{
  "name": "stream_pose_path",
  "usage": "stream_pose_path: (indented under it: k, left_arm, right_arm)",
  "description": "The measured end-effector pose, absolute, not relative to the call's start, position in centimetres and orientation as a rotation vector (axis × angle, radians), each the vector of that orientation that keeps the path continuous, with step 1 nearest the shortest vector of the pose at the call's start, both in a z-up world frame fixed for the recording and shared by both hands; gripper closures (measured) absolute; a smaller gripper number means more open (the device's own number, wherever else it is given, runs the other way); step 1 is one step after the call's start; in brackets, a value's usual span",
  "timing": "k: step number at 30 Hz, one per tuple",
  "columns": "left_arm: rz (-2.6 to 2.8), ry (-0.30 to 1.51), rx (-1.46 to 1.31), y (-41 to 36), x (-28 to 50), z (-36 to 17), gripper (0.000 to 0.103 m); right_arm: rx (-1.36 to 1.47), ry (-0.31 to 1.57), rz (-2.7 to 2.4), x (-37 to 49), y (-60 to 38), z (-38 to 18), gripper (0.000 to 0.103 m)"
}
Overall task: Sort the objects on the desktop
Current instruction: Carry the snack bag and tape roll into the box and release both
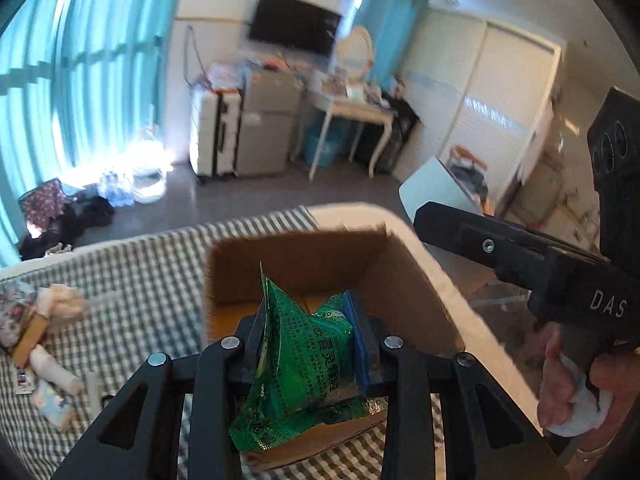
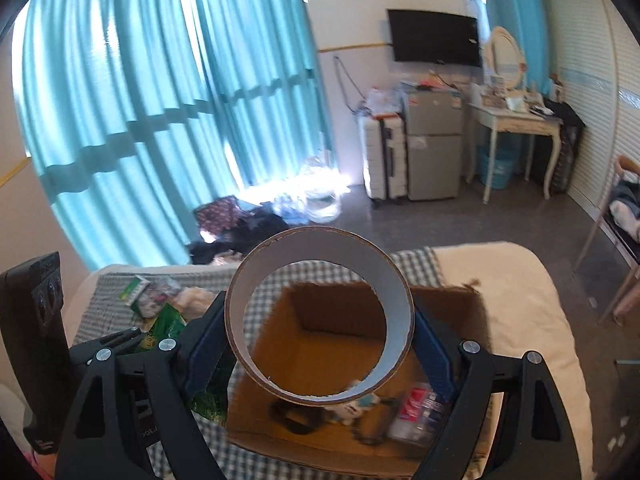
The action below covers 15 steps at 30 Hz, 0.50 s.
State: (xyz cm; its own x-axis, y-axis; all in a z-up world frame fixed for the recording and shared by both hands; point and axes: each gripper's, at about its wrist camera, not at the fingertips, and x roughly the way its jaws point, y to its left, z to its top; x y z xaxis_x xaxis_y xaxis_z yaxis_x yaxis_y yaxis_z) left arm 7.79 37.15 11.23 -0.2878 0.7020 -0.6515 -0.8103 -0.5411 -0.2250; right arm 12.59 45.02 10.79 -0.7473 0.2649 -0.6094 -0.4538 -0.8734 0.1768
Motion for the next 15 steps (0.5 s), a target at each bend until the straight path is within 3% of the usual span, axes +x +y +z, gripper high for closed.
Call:
stream_pose_path:
  k: [8, 9, 11, 12, 13, 15]
  left_arm:
    - [1.943, 0.283, -0.969, 39.6, 8.3, 7.2, 0.071]
    - [1.944, 0.290, -0.968, 39.7, 8.5, 7.0, 0.067]
    - [1.966, 0.309, -0.967, 39.7, 8.5, 7.0, 0.035]
    - [2.001, 0.330, -0.972, 39.6, 8.5, 7.2, 0.006]
    - [2.038, 0.336, -0.967, 39.5, 8.7, 7.4, 0.000]
    - [2.060, 0.306, -0.963, 38.9, 8.4, 7.9, 0.000]
  right_arm:
    - [-0.963, 0.569, 2.471, 13.4, 49.2, 5.1, 0.019]
    - [-0.977, 0.585, 2.459, 13.2, 49.4, 4.7, 0.019]
    - [-1.017, 0.648, 2.439, 12.9, 50.0, 3.9, 0.018]
    - [-1.031, 0.683, 2.431, 12.8, 50.1, 3.7, 0.018]
    - [-1.029, 0.719, 2.422, 12.6, 50.2, 3.6, 0.016]
    - [-0.968, 0.757, 2.448, 12.8, 50.1, 4.3, 0.016]
